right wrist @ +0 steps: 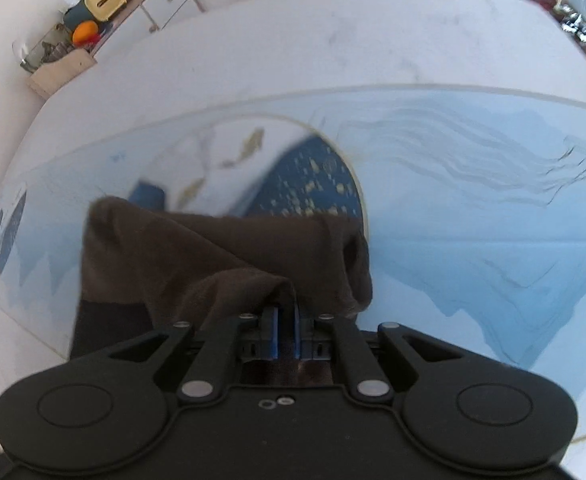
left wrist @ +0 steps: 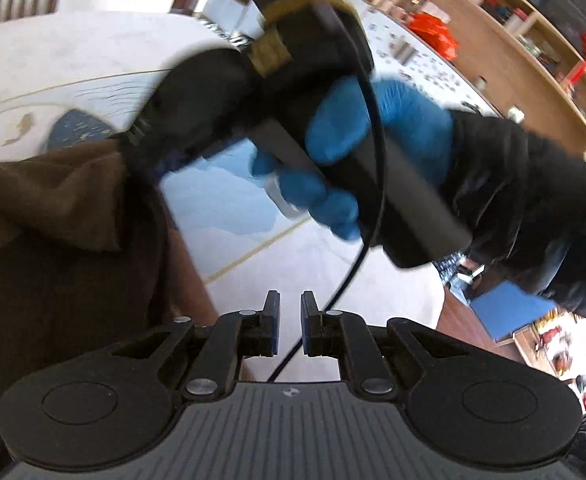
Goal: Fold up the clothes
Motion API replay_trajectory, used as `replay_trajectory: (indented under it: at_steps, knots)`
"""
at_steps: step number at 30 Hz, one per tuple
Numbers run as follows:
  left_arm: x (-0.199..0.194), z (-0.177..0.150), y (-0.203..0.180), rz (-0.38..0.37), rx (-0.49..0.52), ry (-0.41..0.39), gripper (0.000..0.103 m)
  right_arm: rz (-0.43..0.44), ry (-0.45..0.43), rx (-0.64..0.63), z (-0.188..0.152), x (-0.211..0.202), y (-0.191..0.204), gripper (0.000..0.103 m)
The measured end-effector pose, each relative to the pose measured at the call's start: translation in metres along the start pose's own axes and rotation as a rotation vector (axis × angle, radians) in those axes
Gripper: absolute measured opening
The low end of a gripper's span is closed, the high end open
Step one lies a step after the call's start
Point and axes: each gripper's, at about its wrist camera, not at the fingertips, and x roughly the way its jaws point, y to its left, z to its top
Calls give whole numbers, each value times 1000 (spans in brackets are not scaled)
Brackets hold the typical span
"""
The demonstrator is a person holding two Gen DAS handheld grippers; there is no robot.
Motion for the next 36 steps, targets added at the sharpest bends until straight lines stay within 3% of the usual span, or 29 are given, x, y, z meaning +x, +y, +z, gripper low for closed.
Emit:
replay_trajectory:
  at_steps: [6, 8, 9, 10, 11, 15, 19, 25, 27, 30, 36]
  knots:
    - [-41, -1, 40, 78, -175, -71, 15, -29, -33, -173, -14, -2, -1, 103]
    - [-57, -5, 54, 122, -216, -103, 27, -39, -44, -231, -19, -3, -2, 103]
    - [-62, -6, 60, 151, -228, -119, 41, -44, -49, -259, -22, -3, -2, 103]
    - [-70, -7, 66, 184, -235, -137, 65, -49, -55, -288, -24, -4, -2, 103]
    - [-76, -8, 71, 219, -238, -157, 71, -54, -60, -317, -26, -4, -2, 103]
    - [-96, -10, 87, 326, -246, -179, 72, -23, -100, -401, -33, -28, 9, 103]
    - [-104, -14, 98, 391, -232, -163, 72, 34, -95, -428, -33, -22, 28, 103]
    - [-98, -17, 102, 398, -217, -133, 72, 22, -99, -524, -45, 11, 57, 103]
    - [-98, -16, 102, 400, -208, -131, 72, -26, -61, -568, -47, 25, 62, 103]
    - [-102, -17, 105, 403, -207, -140, 72, -23, -29, -490, -28, 24, 50, 103]
    - [-113, -21, 110, 420, -223, -156, 72, -64, -81, -359, 30, 18, 20, 103]
